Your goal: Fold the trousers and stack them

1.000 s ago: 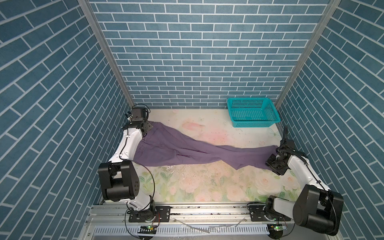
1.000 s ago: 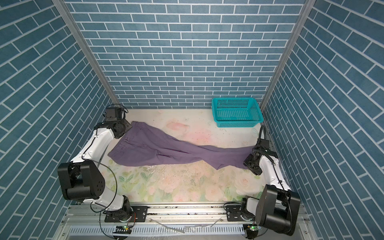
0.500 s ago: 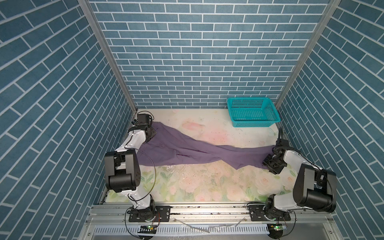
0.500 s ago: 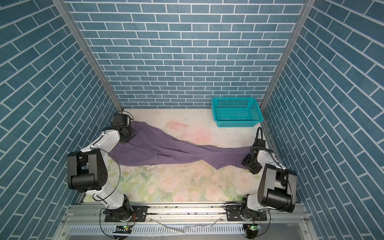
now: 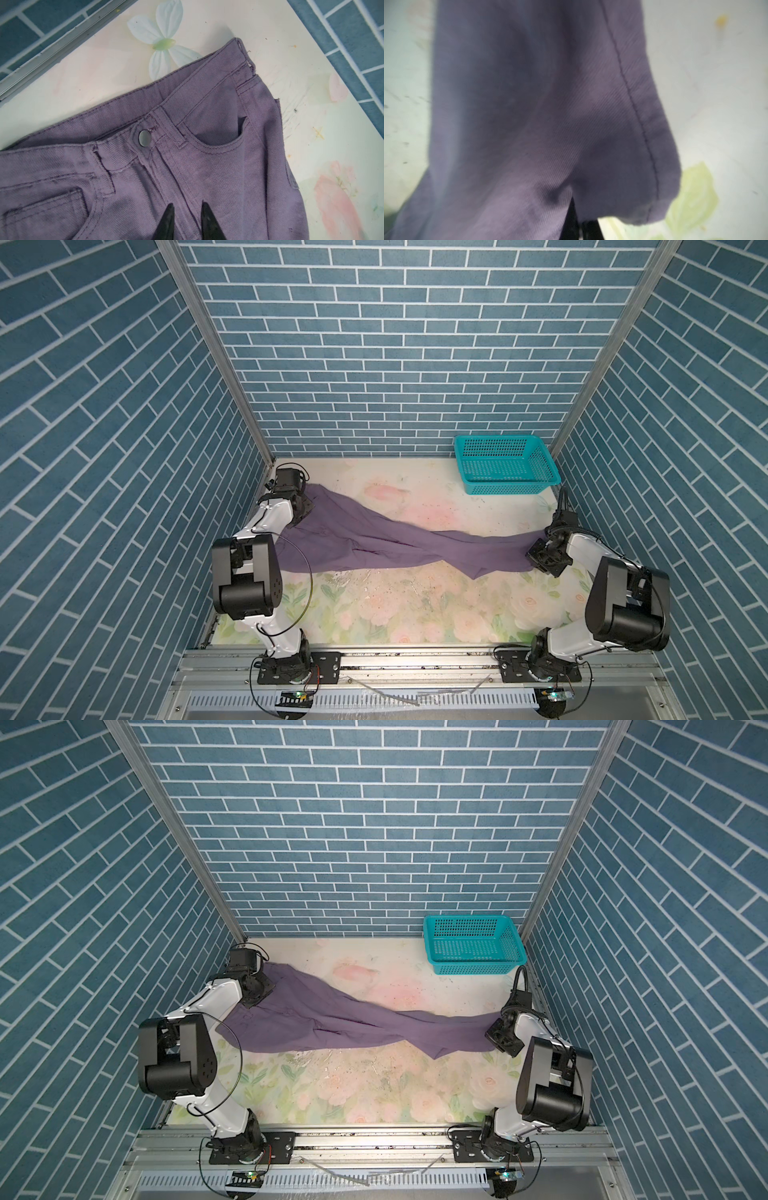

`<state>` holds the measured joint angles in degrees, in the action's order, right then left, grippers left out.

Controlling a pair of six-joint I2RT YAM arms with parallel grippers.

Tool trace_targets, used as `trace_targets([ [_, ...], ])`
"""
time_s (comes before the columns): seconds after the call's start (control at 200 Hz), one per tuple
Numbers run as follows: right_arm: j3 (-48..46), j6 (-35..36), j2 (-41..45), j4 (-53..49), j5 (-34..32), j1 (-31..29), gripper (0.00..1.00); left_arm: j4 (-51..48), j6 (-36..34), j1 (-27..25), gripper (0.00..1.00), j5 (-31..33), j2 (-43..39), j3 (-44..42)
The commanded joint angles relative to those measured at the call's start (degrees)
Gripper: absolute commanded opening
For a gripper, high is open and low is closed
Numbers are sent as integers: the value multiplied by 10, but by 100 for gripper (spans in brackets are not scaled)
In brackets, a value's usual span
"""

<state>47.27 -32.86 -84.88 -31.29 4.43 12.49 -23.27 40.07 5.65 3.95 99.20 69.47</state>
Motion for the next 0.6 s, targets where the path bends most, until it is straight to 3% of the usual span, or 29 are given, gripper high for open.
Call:
trace_targets([
  [0.0,90,20,54,-54,-42,11,0,-10,-7,2,24,5,20,28],
  [0.175,191,36,50,-78,-78,34,0,-22,-22,4,23,22,38,54],
  [0.23,219,35,30,-72,-84,41,0,-23,-21,5,18,23,45,60],
  [0.33,264,32,-19,-60,-82,44,0,-23,-20,5,17,28,64,73],
  [0.45,308,22,-89,-43,-69,44,0,-21,-24,5,34,34,87,91],
  [0.595,353,11,-166,-26,-47,44,0,-27,-30,3,29,41,125,129],
])
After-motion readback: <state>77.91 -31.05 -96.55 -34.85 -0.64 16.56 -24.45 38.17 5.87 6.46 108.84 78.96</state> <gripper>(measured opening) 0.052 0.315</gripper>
